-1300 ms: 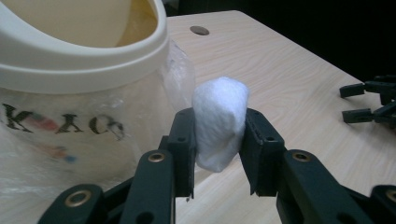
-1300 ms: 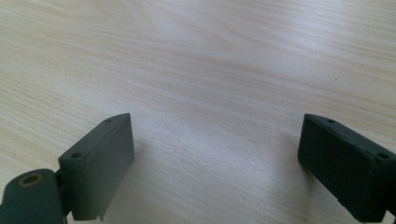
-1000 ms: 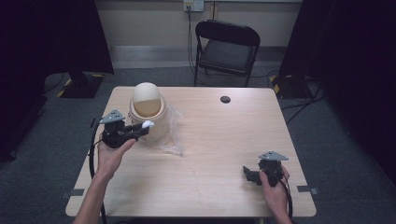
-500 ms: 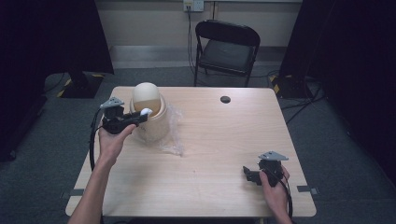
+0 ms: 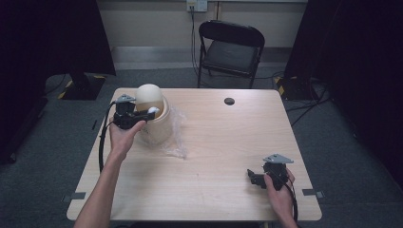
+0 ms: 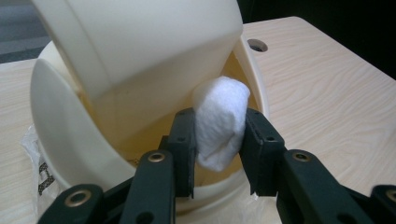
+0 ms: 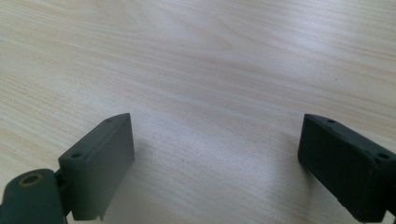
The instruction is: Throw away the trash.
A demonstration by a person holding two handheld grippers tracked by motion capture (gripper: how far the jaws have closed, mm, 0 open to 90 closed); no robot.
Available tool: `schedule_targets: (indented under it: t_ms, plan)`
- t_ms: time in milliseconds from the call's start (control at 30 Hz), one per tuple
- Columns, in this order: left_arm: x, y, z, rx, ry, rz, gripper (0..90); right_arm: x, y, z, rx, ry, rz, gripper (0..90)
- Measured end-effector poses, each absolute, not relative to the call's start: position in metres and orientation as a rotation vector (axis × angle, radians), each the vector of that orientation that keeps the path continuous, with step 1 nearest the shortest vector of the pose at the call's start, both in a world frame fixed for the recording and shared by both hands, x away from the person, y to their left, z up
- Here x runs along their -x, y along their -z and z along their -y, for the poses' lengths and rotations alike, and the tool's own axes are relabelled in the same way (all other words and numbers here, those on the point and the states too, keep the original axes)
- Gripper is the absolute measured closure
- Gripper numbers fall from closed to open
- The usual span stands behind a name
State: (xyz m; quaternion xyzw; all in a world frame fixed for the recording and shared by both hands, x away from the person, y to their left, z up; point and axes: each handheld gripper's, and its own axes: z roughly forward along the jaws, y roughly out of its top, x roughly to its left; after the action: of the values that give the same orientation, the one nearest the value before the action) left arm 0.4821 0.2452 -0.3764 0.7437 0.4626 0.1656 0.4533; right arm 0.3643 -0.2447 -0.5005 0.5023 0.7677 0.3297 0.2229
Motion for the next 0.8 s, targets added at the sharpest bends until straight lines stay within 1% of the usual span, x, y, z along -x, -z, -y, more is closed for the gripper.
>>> schedule_targets:
  t_ms: [200,333,400,600,800]
  plan:
    - [-0.487,0.379,-0.244,-1.846,-0.402,-1.156,67.6,-0.364,0.500,0.245,-1.387,-0.911,-2.120,9.9]
    - [-0.491,0.376,-0.237,-1.919,-0.459,-1.174,67.4,-0.364,0.500,0.245,-1.387,-0.910,-2.120,9.9]
    - [-0.493,0.375,-0.234,-1.930,-0.453,-1.181,67.3,-0.364,0.500,0.245,-1.387,-0.910,-2.120,9.9]
    - [-0.500,0.380,-0.231,-1.931,-0.436,-1.195,67.3,-0.364,0.500,0.245,-1.387,-0.910,-2.120,9.9]
    - [-0.502,0.380,-0.225,-1.940,-0.456,-1.219,65.8,-0.364,0.500,0.245,-1.387,-0.910,-2.120,9.9]
